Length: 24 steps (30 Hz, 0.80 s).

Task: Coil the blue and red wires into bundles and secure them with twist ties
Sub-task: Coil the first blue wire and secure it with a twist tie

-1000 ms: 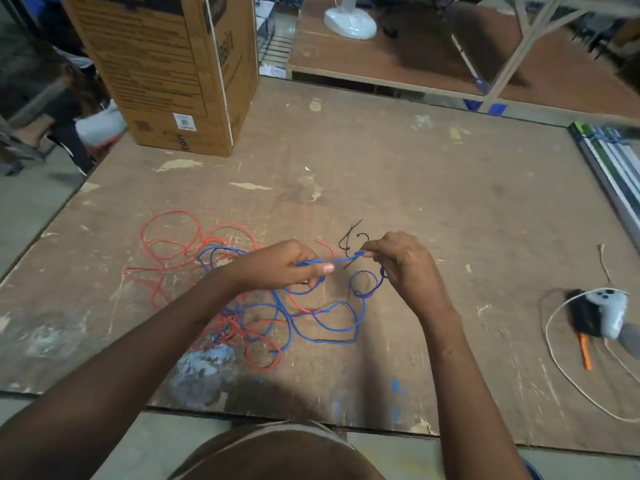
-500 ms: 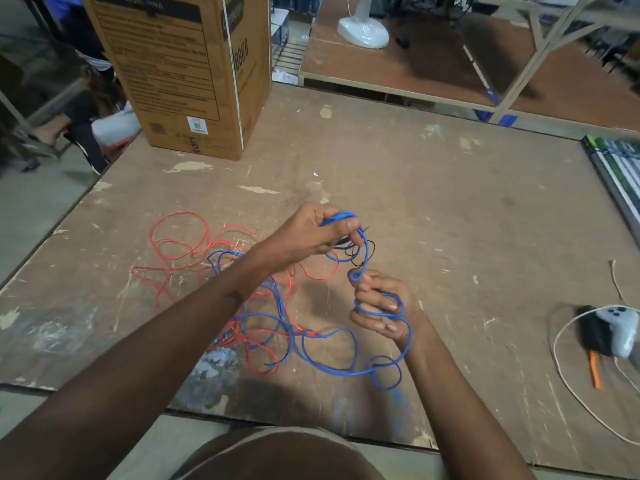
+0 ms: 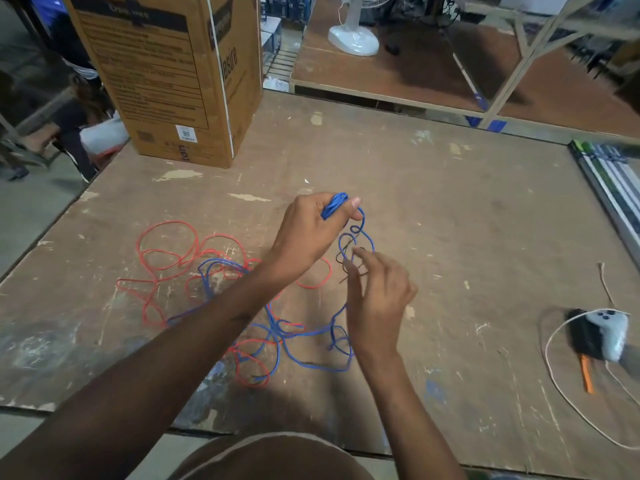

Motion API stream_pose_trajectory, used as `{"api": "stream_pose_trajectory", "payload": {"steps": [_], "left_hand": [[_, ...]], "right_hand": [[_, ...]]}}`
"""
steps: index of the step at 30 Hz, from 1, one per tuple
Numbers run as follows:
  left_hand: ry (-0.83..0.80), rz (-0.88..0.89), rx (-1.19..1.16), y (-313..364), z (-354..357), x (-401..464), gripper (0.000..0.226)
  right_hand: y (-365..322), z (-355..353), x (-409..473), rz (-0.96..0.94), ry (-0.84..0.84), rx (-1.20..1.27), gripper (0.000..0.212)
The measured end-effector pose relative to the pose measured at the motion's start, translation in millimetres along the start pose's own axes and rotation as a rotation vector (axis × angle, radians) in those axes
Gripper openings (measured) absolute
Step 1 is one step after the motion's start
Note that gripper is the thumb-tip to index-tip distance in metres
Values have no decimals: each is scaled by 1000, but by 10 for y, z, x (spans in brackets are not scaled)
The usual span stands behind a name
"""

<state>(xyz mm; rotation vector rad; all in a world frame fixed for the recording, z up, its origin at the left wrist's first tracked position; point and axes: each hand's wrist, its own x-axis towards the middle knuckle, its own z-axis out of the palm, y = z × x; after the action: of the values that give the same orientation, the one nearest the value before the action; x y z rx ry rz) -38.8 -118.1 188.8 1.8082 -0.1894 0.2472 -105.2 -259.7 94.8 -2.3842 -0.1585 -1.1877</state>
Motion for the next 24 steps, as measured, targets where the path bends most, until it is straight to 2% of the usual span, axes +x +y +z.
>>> {"api": "stream_pose_trajectory", "payload": {"steps": [1,2,4,7,9,11,13,15,18,21,22,24], "left_hand": [[24,-1,13,47,43,-17,29],[35,-2,16,99,72,-28,29],[26,10,23,229,99,-39,29],[-41,-38,24,349,106,-30,31],[-101,-74,3,346,106,-17,32],[-147,-51,-27,351,97,-12,36],[-154,-45,-131,372,71,-7,35],[-125,-65,-214,357,24,49,33],[-65,-47,-143,259,-67,171,32],[-78,3,-61,118,-147,264,30],[-104,23,-21,67,-170,282,29],[-161,56,80,-16,-216,324,30]], "right_hand": [[-71,76,-51,4,-6,-73,36],[-142,158,-83,89,-32,-97,46],[-288,252,-67,307,-53,-16,70],[-415,296,113,385,16,99,82],[-470,332,280,505,58,200,76],[-445,404,395,580,86,227,56],[-343,447,400,533,97,233,34],[-222,437,401,475,90,373,23],[-176,373,377,505,-57,692,20],[-164,329,407,734,-319,1142,21],[-117,297,415,781,-393,1208,21],[12,215,436,817,-460,1181,19]]}}
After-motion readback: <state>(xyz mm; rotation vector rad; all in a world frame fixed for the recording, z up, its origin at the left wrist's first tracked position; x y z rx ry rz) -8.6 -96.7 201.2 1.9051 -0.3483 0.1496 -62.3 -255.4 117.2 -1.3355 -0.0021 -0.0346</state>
